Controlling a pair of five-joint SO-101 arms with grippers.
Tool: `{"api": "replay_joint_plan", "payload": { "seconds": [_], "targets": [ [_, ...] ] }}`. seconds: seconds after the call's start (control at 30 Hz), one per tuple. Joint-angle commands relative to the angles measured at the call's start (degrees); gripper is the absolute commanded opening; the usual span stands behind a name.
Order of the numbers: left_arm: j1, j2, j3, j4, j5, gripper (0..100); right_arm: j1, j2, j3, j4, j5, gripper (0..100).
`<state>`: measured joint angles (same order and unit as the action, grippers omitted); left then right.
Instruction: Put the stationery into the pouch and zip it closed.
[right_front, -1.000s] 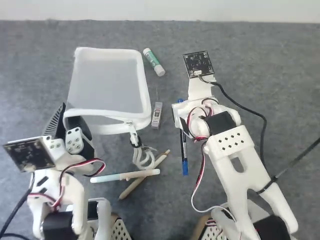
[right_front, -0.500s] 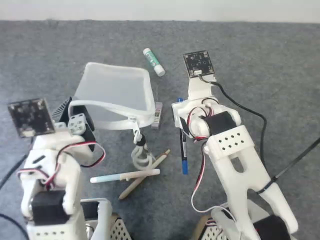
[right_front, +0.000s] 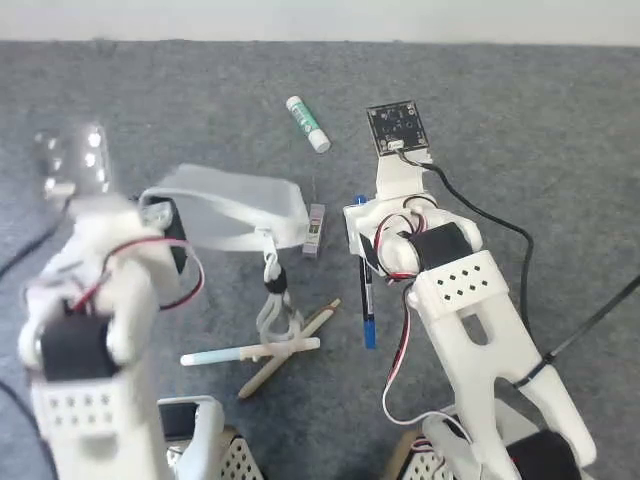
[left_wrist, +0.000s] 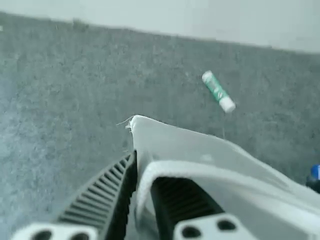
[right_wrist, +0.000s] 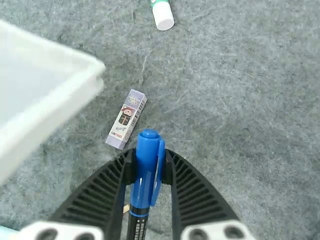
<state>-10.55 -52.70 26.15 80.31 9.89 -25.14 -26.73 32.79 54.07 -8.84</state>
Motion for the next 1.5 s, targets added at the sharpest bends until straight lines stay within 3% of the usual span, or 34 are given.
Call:
{"api": "replay_joint_plan", "payload": {
  "seconds": [0.0, 0.5, 0.67, 0.87, 1.17, 1.47],
  "targets": [
    [-0.18, 6.95, -6.02, 0.97, -0.44, 1, 0.31, -2.77, -0.18, -1.19, -0.18, 0.6],
    [-3.60, 8.53, -4.62, 2.46, 2.46, 4, -0.57, -4.18, -0.35, 0.31, -0.18, 0.6],
    [-3.60, 8.44, 0.31, -3.16, 4.22, 1, -2.15, -11.91, -0.26, 1.63, -0.18, 0.6],
    [-3.60, 8.44, 1.19, -3.87, 4.57, 1, -2.51, -21.85, -0.26, 1.71, -0.62, 0.6],
    [-3.60, 8.44, 1.19, -3.96, 4.66, 1, -13.41, -34.24, -0.18, -2.51, -0.18, 0.6],
    [-3.60, 8.44, 0.92, -3.96, 4.57, 1, -16.22, -35.30, -0.53, -9.89, 0.26, 0.6]
  ]
}}
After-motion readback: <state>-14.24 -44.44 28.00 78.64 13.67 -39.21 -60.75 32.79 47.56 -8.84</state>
